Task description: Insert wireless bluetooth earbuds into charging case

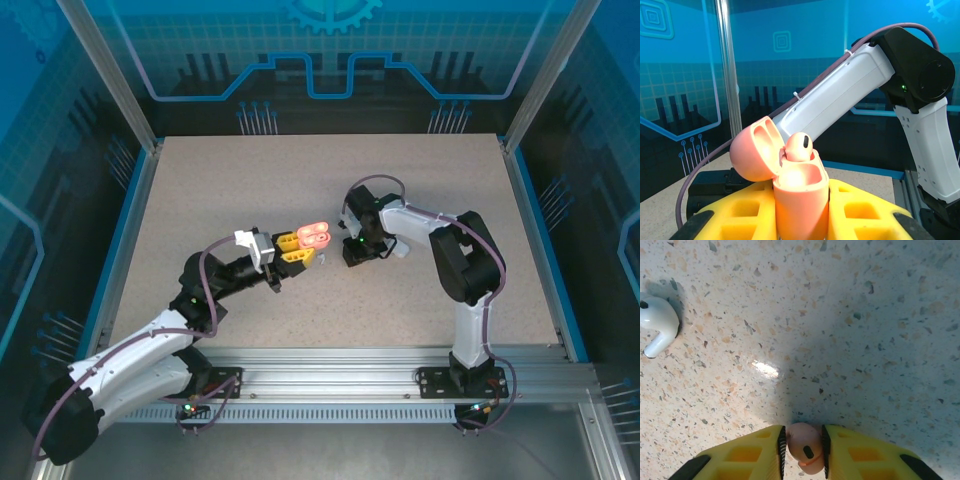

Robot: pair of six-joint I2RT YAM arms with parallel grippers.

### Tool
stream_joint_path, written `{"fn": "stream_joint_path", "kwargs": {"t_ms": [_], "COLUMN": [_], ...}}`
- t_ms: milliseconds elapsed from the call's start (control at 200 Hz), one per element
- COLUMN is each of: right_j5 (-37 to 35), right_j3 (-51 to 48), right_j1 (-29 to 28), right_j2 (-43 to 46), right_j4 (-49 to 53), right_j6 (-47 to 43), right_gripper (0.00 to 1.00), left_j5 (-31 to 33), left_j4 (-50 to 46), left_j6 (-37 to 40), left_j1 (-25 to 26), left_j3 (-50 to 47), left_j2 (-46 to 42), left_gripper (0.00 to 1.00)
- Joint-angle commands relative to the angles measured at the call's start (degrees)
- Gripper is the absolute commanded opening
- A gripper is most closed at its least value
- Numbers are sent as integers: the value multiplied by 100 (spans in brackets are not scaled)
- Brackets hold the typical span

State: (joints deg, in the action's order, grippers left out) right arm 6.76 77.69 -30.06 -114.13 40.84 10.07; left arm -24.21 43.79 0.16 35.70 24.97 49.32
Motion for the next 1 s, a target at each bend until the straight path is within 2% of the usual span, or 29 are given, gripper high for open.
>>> {"fn": "stream_joint_path", "kwargs": {"t_ms": [0, 245, 545, 996], "right_j5": [88, 29, -217, -655], "right_j3": [17, -86, -478, -1446], "right_j1": [-61, -35, -25, -239], "right_j2": [-14, 406, 1419, 4188], "right_j4": [91, -22, -354, -1534], "right_j6": [-47, -80, -375, -1245], "right_gripper": [26, 24, 24, 24], "left_j5": [105, 100, 101, 62], "left_j4": [52, 60, 202, 550], "left_j6": [121, 98, -65, -448], "left_j1": [22, 23, 22, 16], "left_j3": [17, 21, 59, 175], "left_j2": [-28, -28, 141, 602], "left_gripper": [0, 0, 0, 0]}}
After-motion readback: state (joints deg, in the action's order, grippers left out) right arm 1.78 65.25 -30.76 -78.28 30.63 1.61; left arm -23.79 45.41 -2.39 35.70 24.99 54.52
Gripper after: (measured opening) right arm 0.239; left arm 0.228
